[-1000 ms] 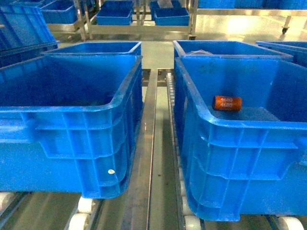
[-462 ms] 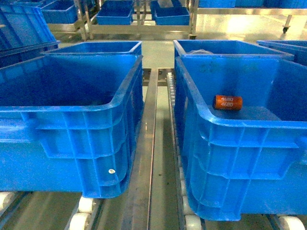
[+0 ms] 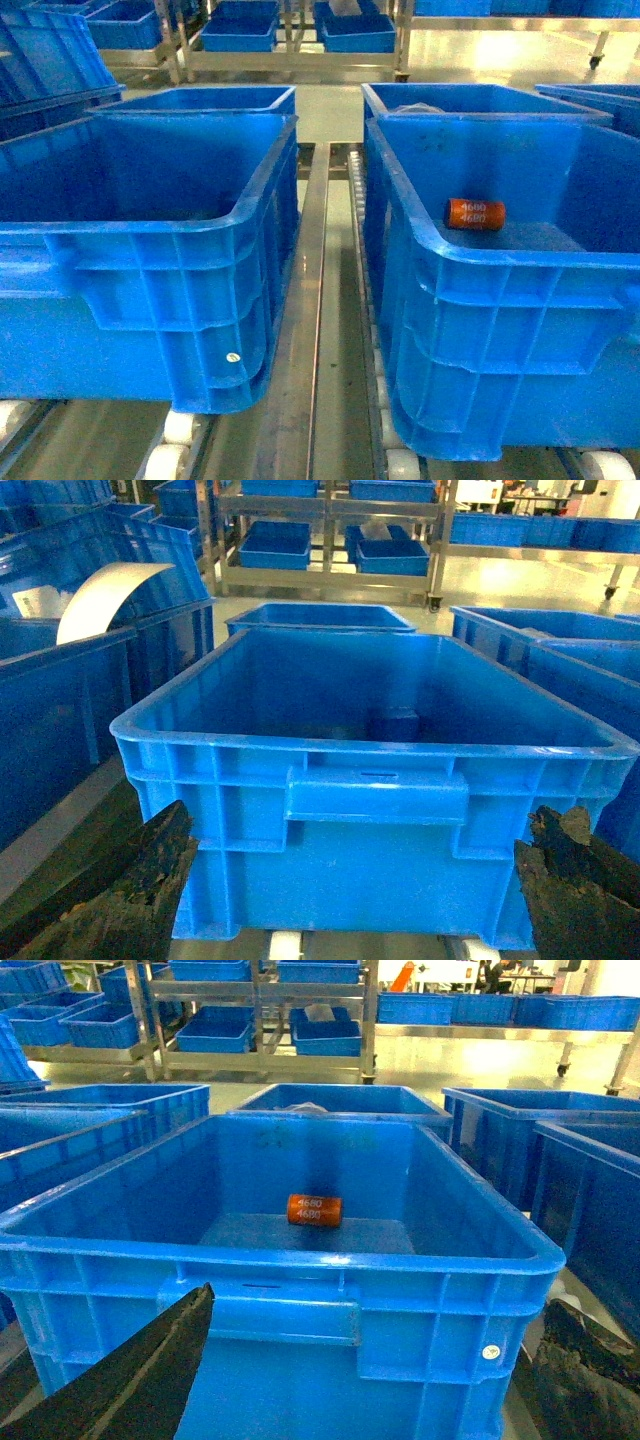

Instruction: Sort blue parts and orange caps into right shelf containers

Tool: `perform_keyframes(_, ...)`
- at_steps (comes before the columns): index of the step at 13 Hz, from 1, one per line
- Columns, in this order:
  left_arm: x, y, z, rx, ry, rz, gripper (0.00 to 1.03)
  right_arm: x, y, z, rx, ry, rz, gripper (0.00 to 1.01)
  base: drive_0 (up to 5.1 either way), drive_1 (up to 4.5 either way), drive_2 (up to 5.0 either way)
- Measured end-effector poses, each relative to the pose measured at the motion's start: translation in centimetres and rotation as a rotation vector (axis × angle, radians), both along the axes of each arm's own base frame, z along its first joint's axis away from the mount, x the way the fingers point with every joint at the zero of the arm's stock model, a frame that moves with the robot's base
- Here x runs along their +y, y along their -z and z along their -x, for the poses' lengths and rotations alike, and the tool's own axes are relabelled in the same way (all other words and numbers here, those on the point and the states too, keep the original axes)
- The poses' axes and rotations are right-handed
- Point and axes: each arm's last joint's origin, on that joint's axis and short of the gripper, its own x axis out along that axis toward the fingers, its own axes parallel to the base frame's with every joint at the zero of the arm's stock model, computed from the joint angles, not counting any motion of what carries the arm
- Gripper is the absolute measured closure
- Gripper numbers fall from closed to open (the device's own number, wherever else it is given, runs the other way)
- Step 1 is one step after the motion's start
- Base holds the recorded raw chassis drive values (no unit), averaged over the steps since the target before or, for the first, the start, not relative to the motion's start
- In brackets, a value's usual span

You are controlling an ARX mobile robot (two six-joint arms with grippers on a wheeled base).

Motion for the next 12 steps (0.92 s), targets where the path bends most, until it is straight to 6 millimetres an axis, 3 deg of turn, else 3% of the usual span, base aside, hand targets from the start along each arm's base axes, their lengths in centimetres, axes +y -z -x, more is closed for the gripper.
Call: perform_keyframes(12,0.00,0.00,0.00,0.000,0.000,0.000,0.05,0.00,0.00,0.00,0.000,0.000,0.000,0.03,0.0,0.00,0.0)
